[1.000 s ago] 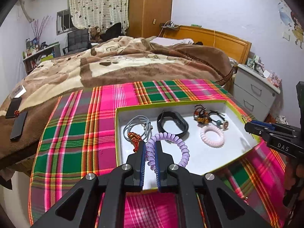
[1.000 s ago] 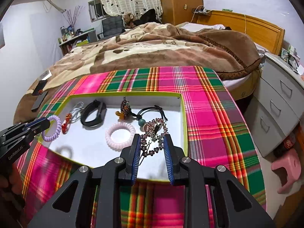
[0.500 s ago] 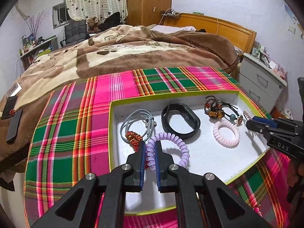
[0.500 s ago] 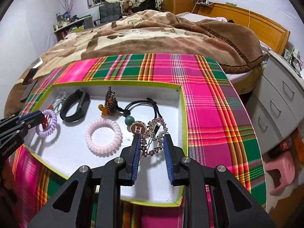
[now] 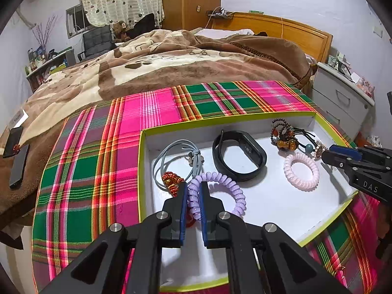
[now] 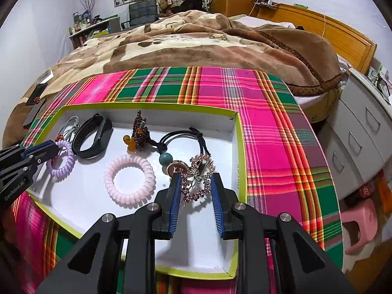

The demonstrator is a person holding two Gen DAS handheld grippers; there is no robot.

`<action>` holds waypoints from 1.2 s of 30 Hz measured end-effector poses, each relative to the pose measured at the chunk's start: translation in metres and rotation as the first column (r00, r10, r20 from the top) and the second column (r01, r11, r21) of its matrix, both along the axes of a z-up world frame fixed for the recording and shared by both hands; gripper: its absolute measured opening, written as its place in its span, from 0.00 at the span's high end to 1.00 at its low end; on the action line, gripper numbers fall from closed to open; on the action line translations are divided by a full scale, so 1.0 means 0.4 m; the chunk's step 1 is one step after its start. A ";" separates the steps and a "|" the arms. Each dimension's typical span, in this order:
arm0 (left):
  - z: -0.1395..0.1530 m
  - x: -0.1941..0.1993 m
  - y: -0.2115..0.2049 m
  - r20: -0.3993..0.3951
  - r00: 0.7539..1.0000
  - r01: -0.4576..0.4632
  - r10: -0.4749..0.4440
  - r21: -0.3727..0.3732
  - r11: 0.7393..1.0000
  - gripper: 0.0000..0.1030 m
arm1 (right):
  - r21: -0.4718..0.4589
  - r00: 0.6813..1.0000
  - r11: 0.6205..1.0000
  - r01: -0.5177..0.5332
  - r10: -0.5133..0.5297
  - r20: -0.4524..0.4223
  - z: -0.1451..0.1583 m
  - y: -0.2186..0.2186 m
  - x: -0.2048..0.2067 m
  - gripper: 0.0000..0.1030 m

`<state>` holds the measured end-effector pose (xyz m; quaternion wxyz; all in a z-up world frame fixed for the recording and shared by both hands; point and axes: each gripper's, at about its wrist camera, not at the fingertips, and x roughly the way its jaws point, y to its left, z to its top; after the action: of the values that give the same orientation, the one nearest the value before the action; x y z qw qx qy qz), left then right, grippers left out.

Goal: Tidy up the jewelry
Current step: 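Open the left tool releasing the lavender coil while the right tool releases the clip in the box, then move the left tool to the small gold charm while the right tool approaches the gold ring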

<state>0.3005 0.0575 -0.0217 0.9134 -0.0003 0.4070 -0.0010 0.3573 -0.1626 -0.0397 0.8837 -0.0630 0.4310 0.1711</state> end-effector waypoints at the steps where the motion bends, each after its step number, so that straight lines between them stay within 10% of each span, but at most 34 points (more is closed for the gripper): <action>1: -0.001 0.002 -0.001 -0.001 1.000 -0.001 0.001 0.002 1.000 0.91 | -0.001 1.000 1.000 0.000 0.000 0.001 0.000 0.000 0.000 0.76; 19: 0.059 -0.067 -0.005 0.084 0.996 0.021 -0.020 -0.022 1.000 0.84 | 0.073 0.998 0.997 0.013 -0.018 0.066 0.067 -0.028 -0.078 0.65; 36: 0.134 -0.348 -0.059 0.214 0.976 0.041 -0.029 -0.052 0.998 0.84 | 0.182 0.986 0.982 -0.053 0.023 0.166 0.132 -0.059 -0.361 0.65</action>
<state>0.1612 0.0339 0.0318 0.9512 -0.0189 0.3066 -0.0287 0.2129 -0.1864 0.0129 0.9145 -0.0023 0.3383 0.2218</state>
